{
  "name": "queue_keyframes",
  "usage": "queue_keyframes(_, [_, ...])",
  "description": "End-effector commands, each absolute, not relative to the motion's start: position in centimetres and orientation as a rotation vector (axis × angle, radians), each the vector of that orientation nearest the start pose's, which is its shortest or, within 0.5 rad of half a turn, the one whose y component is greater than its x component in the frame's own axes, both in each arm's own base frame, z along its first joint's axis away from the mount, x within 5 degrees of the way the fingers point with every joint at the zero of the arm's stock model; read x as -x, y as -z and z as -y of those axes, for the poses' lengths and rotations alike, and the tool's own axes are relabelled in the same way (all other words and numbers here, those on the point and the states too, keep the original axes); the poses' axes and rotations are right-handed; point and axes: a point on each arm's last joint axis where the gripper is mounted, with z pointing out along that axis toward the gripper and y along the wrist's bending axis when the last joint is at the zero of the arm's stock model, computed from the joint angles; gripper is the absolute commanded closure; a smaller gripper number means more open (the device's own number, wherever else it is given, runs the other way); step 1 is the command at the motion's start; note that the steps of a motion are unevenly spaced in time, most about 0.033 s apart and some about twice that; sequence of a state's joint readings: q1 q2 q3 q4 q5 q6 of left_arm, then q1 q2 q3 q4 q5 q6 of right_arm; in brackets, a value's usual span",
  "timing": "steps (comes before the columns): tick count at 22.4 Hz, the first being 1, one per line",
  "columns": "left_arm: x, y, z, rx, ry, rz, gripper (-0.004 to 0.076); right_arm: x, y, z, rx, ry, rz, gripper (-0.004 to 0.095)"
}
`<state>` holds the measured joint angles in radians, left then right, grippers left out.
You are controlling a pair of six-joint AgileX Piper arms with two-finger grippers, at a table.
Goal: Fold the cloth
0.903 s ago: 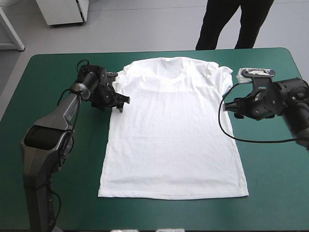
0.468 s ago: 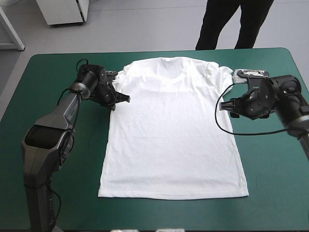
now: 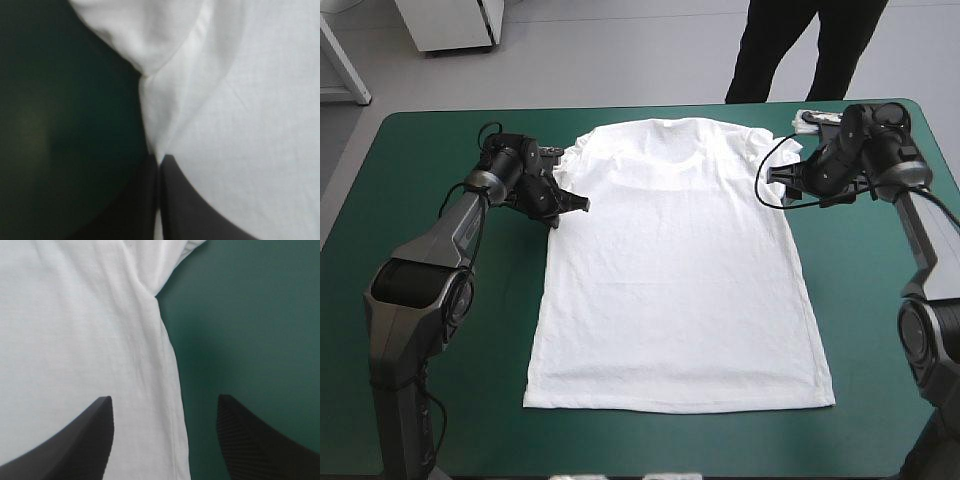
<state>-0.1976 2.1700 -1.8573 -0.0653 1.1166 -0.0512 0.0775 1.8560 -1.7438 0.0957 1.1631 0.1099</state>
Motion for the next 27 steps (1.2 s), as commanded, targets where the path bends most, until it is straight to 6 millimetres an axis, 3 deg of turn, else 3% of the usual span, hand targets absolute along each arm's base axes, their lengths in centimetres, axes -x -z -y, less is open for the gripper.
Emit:
queue_keyframes(1, [-44.8, -22.3, 10.3, -0.163, 0.204, -2.889, 0.0734, -41.0, -32.0, -3.9, -0.052, -0.196, -2.719, 0.0331])
queue_keyframes(12, [-45.0, -22.3, 10.3, -0.162, 0.205, -2.876, 0.0734, -44.1, -25.8, -4.7, -0.074, -0.246, -2.823, 0.0335])
queue_keyframes(16, [-45.0, -22.3, 10.3, -0.164, 0.205, -2.876, 0.0734, -44.6, -23.9, -6.7, -0.006, -0.237, -2.857, 0.0504])
queue_keyframes(18, [-45.0, -22.3, 10.3, -0.164, 0.205, -2.876, 0.0734, -44.6, -22.6, -7.8, 0.029, -0.228, -2.905, 0.0665])
queue_keyframes(19, [-44.9, -22.3, 10.3, -0.174, 0.204, -2.877, 0.0734, -44.6, -22.0, -8.2, 0.044, -0.227, -2.930, 0.0824])
queue_keyframes(20, [-44.9, -22.3, 10.3, -0.174, 0.204, -2.877, 0.0734, -44.6, -21.8, -8.3, 0.046, -0.231, -2.935, 0.0920])
queue_keyframes(23, [-44.8, -22.8, 10.3, -0.179, 0.204, -2.875, 0.0734, -44.6, -22.9, -8.2, 0.057, -0.208, -2.910, 0.0923])
queue_keyframes(27, [-43.7, -27.9, 10.1, -0.213, 0.215, -2.768, 0.0734, -44.0, -28.8, -8.0, 0.069, -0.220, -2.757, 0.0923])
